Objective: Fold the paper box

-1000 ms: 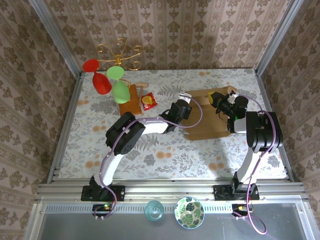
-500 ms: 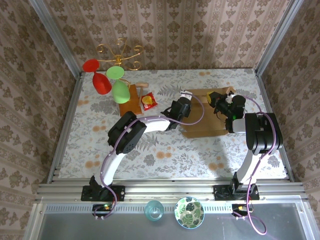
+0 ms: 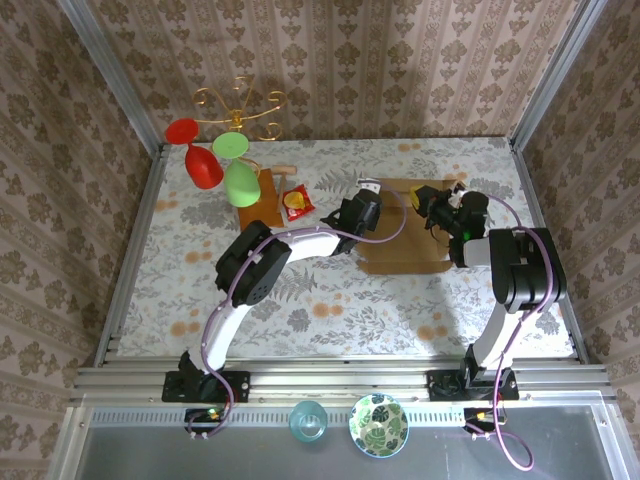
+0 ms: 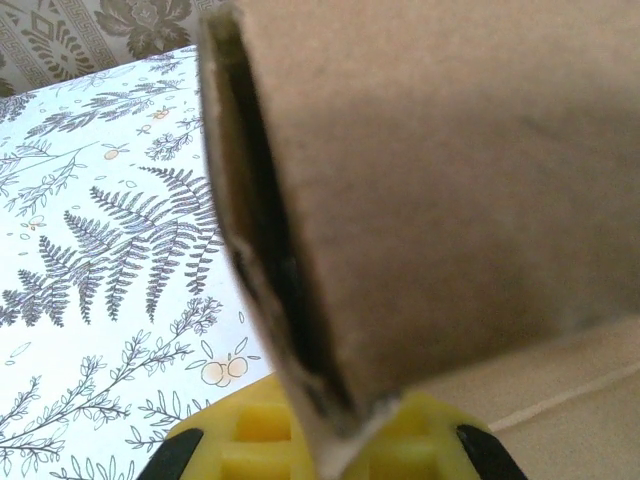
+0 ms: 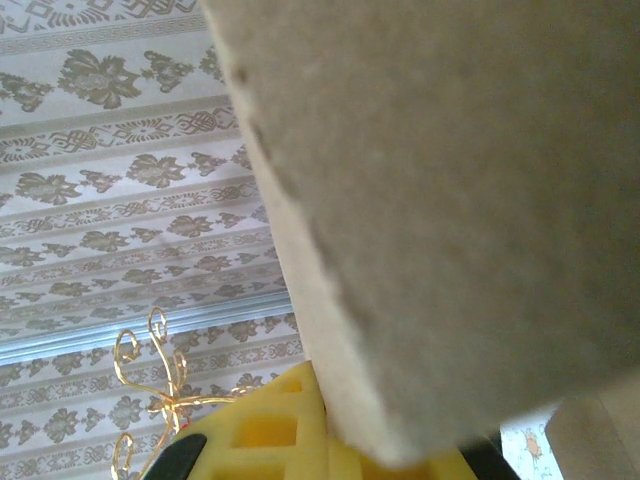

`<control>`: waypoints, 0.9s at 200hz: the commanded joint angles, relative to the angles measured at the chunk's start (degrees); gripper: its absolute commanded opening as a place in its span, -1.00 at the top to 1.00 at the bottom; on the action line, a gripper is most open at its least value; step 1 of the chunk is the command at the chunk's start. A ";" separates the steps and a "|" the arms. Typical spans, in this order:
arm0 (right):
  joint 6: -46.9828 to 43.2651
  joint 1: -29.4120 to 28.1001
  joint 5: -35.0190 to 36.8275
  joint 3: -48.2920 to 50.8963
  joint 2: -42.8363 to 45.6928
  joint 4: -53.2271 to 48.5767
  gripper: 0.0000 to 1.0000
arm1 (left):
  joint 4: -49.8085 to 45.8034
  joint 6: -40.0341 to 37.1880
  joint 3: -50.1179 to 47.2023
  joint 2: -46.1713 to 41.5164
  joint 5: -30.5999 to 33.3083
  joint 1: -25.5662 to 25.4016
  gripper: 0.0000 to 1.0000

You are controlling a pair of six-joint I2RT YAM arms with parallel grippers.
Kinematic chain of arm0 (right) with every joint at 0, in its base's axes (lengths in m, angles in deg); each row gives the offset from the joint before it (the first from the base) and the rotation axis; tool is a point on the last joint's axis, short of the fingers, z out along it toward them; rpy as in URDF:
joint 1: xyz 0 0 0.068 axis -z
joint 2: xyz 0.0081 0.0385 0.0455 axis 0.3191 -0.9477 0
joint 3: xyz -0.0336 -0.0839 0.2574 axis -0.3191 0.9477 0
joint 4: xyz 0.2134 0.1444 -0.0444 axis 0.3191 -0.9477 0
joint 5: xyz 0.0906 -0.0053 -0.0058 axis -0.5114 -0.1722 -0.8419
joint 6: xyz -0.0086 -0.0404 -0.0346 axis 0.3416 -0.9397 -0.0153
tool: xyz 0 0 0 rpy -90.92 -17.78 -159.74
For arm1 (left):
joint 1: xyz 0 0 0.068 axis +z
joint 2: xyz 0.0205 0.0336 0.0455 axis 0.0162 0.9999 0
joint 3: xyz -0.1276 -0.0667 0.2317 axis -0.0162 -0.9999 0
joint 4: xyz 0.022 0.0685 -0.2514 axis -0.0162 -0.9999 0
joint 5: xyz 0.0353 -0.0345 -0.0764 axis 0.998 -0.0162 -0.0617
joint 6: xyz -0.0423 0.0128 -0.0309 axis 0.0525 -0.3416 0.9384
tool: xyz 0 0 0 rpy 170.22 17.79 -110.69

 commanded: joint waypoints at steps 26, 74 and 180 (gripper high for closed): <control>1.09 -3.06 1.17 2.98 6.08 -13.53 0.53 | -4.51 0.98 -2.80 -4.41 -0.56 0.92 1.00; -19.69 -1.70 9.11 -11.65 23.62 -59.66 -0.24 | -12.23 0.69 -7.24 -11.86 -4.76 2.60 1.00; -41.14 -0.64 13.26 -32.46 12.54 -87.49 0.10 | -38.75 5.30 -0.13 -15.59 -10.98 5.12 1.00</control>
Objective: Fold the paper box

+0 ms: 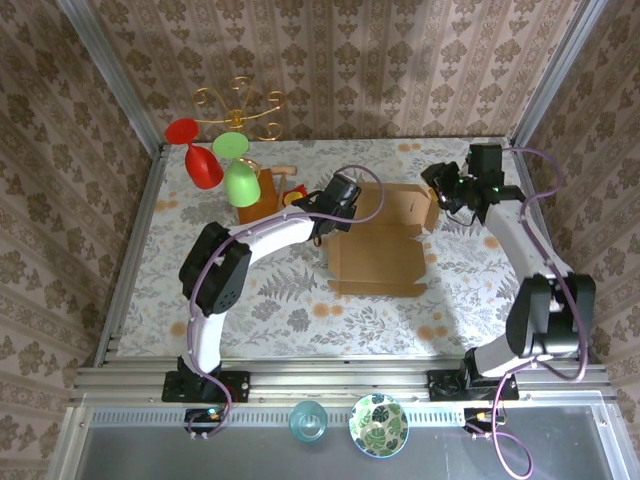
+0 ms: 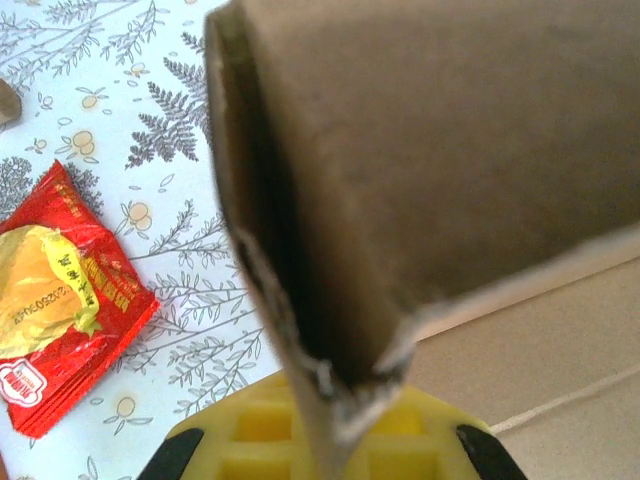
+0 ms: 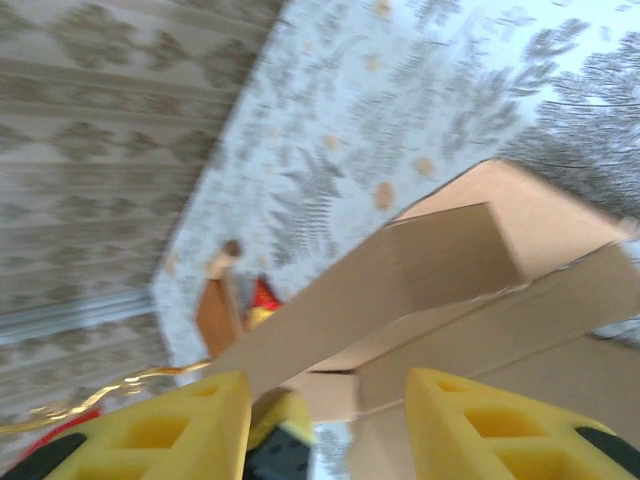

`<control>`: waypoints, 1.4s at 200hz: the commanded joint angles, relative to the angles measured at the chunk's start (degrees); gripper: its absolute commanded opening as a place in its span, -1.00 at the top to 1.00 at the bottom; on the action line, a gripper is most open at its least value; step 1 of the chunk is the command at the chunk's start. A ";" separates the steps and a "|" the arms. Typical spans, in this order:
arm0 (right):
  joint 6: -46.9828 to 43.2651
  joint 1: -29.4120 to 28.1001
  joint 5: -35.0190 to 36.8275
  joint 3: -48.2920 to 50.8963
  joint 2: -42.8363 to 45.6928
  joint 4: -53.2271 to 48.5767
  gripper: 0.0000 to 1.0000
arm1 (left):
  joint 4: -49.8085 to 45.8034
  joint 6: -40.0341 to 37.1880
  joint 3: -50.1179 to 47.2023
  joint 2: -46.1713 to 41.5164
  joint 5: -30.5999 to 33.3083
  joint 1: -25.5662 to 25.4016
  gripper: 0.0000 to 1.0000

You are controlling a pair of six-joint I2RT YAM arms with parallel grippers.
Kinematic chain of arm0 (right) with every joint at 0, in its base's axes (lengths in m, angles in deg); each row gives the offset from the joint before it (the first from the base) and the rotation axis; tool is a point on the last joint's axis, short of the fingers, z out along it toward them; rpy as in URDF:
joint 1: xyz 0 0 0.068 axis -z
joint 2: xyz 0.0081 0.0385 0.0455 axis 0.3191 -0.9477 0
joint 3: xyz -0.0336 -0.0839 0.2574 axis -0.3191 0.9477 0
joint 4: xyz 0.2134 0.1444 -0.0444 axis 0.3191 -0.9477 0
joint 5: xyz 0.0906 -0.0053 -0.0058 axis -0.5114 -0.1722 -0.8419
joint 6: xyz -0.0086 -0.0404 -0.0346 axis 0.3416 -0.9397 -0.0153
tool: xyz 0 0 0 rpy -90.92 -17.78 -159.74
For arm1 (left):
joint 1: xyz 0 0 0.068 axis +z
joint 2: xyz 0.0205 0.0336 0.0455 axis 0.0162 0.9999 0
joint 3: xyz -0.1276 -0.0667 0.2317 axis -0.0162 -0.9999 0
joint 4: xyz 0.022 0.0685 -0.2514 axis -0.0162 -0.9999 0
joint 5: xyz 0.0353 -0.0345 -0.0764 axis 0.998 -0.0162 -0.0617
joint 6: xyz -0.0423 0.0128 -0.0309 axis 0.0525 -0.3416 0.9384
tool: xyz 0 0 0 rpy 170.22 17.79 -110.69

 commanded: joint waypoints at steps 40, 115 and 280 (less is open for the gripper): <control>-9.58 0.17 -0.80 -4.60 -8.11 -8.14 0.11 | -11.19 2.10 1.87 -1.64 -2.85 0.26 1.00; -6.42 0.69 2.13 -1.56 -0.53 -8.23 -0.03 | -12.27 4.06 2.52 -1.52 -4.20 1.20 1.00; -5.43 -6.11 12.10 22.92 -3.61 13.61 -0.19 | -14.50 4.61 4.26 -1.33 -4.78 1.58 1.00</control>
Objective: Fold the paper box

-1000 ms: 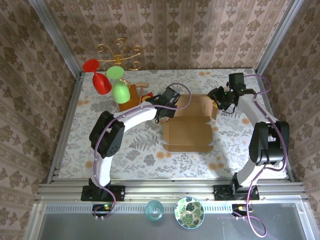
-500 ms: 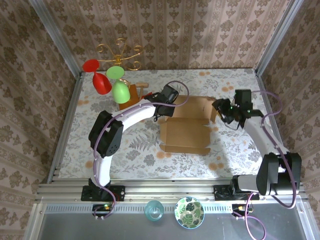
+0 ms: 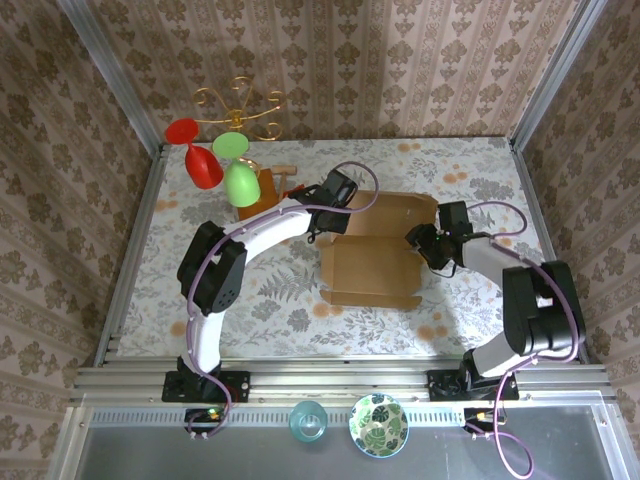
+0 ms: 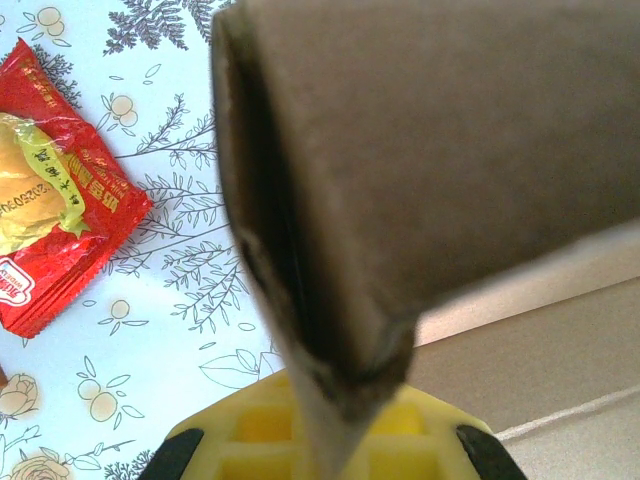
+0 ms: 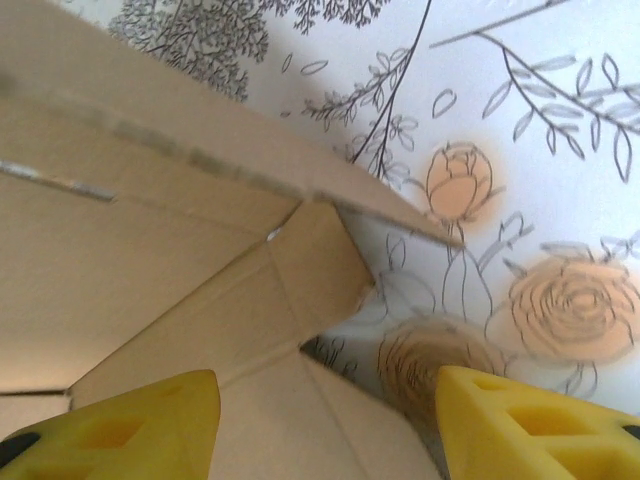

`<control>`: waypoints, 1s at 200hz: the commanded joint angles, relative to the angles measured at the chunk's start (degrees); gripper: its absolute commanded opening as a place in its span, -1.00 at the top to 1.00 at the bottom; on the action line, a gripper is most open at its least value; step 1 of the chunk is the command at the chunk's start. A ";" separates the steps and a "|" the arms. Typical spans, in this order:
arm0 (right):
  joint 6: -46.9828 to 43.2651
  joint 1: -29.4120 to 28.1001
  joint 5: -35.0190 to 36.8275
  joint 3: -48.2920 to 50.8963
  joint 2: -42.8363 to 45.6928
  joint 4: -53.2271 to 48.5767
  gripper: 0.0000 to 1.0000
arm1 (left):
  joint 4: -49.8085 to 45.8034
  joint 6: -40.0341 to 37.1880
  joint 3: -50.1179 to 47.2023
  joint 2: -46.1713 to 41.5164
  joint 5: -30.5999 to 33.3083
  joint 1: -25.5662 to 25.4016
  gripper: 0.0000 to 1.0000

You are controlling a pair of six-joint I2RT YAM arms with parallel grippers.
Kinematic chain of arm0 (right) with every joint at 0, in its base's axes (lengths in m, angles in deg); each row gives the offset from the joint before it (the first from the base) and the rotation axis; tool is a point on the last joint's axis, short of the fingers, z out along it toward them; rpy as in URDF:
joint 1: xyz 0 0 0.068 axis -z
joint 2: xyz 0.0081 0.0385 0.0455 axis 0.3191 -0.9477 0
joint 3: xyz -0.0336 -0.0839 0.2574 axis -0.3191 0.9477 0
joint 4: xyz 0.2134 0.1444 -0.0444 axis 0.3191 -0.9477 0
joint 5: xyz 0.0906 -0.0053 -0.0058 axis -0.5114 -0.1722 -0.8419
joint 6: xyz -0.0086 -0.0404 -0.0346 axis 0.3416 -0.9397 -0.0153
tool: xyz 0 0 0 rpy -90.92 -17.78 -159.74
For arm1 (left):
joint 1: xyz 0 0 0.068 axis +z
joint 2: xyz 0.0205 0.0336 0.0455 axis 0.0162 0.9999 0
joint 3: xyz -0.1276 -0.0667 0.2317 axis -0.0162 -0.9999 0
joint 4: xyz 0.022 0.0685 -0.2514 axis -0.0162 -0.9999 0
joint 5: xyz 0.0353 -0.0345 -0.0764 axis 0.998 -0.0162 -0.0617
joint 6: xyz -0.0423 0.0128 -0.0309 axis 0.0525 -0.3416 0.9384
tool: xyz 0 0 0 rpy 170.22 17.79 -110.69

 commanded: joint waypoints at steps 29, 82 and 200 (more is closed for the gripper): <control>-4.03 0.39 2.47 -3.81 -4.80 2.57 -0.18 | -2.65 -0.03 1.15 -0.94 -0.10 0.46 1.00; -3.48 0.32 -0.16 -5.51 -6.86 5.39 0.03 | -3.02 -0.06 1.21 -0.78 -0.17 0.41 1.00; -2.96 -3.08 -6.43 -9.91 -12.02 4.67 0.20 | -2.38 1.07 1.24 -0.40 -0.23 0.47 1.00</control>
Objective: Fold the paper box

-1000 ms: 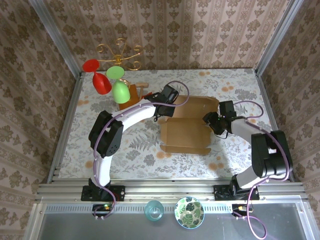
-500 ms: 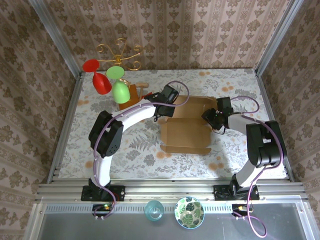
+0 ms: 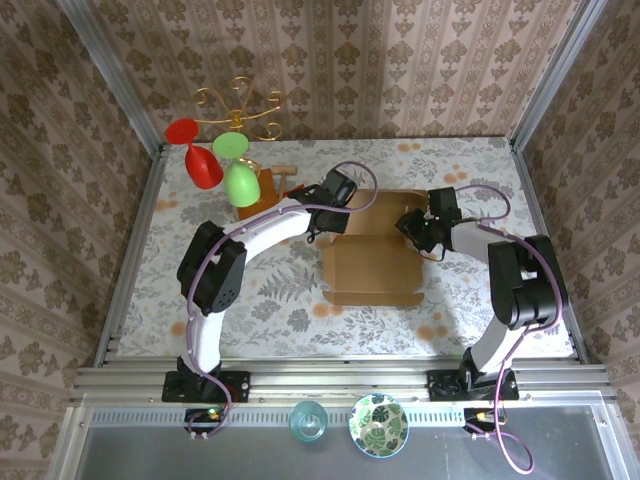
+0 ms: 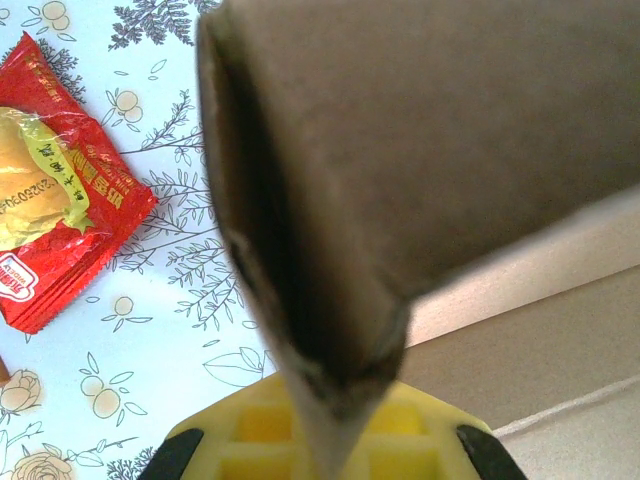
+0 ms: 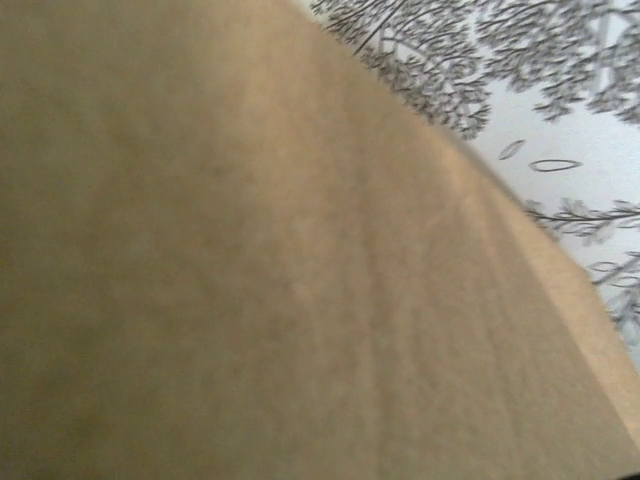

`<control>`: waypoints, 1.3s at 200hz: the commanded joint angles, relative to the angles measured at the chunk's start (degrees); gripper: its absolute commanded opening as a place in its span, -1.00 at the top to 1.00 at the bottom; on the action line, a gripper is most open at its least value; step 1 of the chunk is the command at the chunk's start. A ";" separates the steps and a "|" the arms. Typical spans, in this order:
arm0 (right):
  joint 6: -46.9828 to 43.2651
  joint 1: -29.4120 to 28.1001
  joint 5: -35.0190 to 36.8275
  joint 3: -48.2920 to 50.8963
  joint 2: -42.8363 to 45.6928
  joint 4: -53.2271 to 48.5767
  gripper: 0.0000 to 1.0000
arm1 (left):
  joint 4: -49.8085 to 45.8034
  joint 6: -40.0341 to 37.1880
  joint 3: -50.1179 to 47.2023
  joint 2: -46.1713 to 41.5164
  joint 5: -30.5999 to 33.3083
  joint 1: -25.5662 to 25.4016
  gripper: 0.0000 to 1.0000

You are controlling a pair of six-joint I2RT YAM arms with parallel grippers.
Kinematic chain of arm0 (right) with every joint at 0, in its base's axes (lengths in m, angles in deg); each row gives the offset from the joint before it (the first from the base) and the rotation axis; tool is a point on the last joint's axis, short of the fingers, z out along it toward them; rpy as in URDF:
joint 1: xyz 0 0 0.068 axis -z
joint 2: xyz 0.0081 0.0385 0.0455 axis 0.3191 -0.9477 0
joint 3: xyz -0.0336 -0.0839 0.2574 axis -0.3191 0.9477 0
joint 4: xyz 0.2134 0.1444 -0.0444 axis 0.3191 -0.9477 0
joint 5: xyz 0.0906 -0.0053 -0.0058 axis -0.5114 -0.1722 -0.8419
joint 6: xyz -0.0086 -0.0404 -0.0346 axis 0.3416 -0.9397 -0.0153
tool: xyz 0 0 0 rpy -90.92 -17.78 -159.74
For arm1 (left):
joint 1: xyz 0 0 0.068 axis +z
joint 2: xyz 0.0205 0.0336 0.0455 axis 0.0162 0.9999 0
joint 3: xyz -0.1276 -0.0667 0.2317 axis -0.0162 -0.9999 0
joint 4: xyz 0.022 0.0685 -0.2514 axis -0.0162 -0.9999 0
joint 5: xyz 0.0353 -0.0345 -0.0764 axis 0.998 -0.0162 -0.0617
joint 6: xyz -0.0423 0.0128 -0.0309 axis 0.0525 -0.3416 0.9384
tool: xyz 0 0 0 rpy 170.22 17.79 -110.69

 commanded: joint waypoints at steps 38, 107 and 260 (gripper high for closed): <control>-0.86 -2.29 -1.27 -2.01 -3.63 -2.07 0.22 | -2.14 0.74 1.07 -0.48 -0.19 0.37 1.00; -2.98 -1.36 0.23 -3.36 5.54 -8.32 0.16 | -1.89 0.48 0.10 -1.08 0.42 0.46 1.00; 8.78 4.54 -3.73 -18.09 1.82 -10.89 0.13 | 0.93 -0.03 -3.02 -2.23 1.87 0.36 1.00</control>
